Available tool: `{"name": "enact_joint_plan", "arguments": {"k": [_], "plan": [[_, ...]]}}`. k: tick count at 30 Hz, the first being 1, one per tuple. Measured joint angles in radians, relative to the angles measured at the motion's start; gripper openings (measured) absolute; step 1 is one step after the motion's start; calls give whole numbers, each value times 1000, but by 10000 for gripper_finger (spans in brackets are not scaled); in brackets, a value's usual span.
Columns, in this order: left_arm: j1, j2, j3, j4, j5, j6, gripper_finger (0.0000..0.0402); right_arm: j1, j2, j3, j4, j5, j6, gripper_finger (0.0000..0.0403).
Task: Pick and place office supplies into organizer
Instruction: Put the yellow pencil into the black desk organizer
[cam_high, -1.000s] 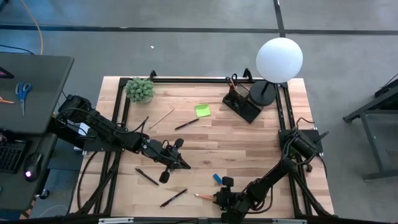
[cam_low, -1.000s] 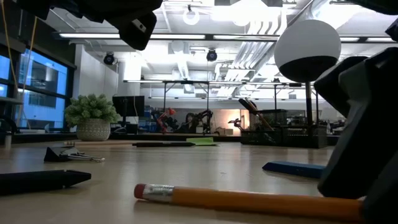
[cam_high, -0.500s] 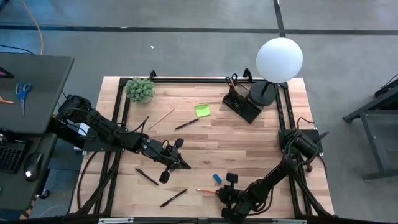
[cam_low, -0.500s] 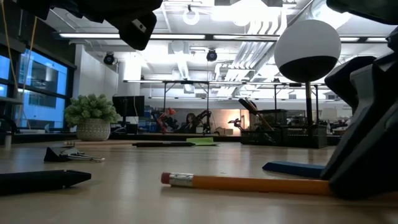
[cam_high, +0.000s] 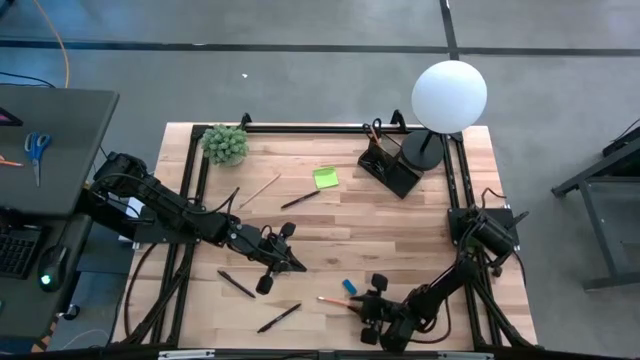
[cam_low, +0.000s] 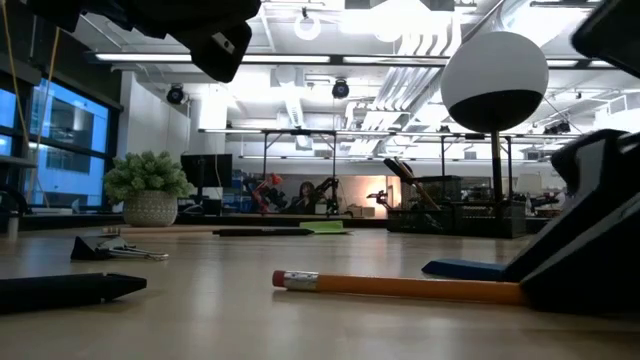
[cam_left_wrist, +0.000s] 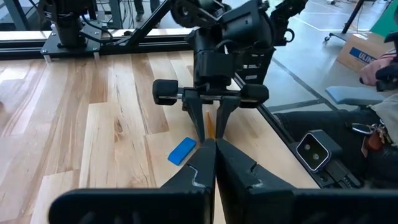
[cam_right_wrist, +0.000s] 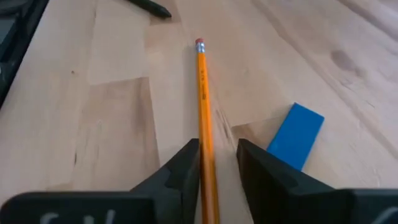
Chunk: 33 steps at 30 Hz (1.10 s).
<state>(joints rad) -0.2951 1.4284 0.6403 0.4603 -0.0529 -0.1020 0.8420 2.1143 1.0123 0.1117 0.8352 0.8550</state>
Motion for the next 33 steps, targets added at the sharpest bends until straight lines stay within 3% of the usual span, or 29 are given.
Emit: {"name": "enact_joint_plan", "arguments": {"k": [4,12,18,26,33], "plan": [[0,0,0,0,-9,0,1,25,1,-42,65,37,-21,88],[0,0,0,0,-12,0,1,29,0,-53,43,22,-19,15],[0,0,0,0,-12,0,1,29,0,-54,42,39,-25,22],[0,0,0,0,-12,0,1,46,-92,-28,-64,204,-111,8],[0,0,0,26,-50,-9,1,136,-317,-26,-440,450,130,7]]}}
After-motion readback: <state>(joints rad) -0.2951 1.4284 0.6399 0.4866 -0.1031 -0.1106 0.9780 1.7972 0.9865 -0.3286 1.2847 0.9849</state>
